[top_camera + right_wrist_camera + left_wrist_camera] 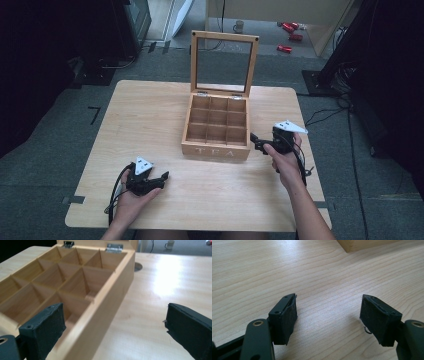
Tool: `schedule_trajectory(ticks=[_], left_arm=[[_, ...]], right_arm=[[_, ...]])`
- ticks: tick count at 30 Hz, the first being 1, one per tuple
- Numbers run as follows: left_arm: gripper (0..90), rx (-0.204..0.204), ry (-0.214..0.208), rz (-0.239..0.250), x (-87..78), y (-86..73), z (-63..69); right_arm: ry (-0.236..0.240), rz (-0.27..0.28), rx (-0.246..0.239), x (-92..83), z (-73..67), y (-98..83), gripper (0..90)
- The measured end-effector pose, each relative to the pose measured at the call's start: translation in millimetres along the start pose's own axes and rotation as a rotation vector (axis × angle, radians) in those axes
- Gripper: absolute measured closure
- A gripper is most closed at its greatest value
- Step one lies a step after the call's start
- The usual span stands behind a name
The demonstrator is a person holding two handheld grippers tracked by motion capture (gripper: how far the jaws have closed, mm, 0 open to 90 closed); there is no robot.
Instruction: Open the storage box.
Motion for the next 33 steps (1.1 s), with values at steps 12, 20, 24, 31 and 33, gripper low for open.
schedule_trajectory(ticks=[12,20,24,31,33], left_arm=[[20.4,0.021,0.038,-0.021,1.0,-1.6,0.9],[16.0,0.014,0.09,-0.032,1.6,-2.5,-0.3],[15.5,0.015,0.095,-0.032,1.5,-2.6,-0.1],[15.5,0.014,0.098,-0.032,1.2,-2.9,0.1],[15.5,0.013,0.097,-0.032,1.2,-2.9,0.1]], right_arm=[[-0.035,-0.061,0.008,-25.3,12.3,-73.3,2.3],[-0.056,-0.117,0.026,-44.5,21.5,-119.6,2.3],[-0.053,-0.145,0.06,-54.7,26.2,-135.8,2.3],[-0.079,-0.188,0.087,-72.3,34.6,-158.2,2.3],[-0.101,-0.199,0.087,-76.9,38.6,-163.5,2.4]])
Point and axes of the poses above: each handheld gripper's, and its own axes: x roughly forward along the jaws, y roughly out of its top, z roughly to its right, the point moved 7 cm from there along x, roughly forward along the jaws, and after that the axes turned 11 degrees about -z, right-handed, at the moved point
